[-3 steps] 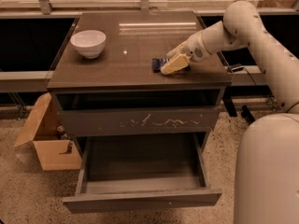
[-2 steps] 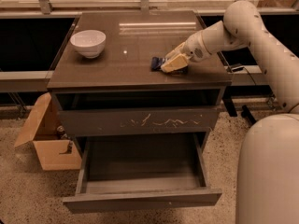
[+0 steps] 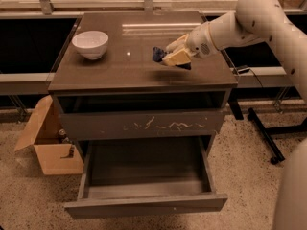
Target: Place rxbar blueberry into middle drawer
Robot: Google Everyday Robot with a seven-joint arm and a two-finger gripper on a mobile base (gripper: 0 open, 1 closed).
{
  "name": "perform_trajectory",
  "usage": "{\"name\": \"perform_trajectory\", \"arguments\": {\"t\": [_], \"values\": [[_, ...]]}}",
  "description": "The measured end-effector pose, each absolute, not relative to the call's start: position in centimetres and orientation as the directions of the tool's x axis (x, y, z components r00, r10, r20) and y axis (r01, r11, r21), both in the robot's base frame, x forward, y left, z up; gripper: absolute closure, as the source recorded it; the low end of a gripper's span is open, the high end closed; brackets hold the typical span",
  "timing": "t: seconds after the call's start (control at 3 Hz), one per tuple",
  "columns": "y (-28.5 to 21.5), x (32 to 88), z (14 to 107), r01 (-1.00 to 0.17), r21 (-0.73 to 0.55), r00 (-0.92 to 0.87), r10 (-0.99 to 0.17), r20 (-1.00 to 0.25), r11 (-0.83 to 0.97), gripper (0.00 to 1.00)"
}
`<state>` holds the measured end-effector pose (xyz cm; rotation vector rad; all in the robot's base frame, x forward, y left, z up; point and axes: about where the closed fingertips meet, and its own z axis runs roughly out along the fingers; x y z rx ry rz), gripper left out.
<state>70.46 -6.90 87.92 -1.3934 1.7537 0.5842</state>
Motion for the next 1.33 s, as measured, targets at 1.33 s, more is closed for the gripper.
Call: {"name": "perform_trajectory", "arguments": {"t": [1.33], "values": [[-2.0, 59.7, 86.0, -0.984, -0.050, -0.057, -0.564, -0.824, 0.173, 1.00]]}}
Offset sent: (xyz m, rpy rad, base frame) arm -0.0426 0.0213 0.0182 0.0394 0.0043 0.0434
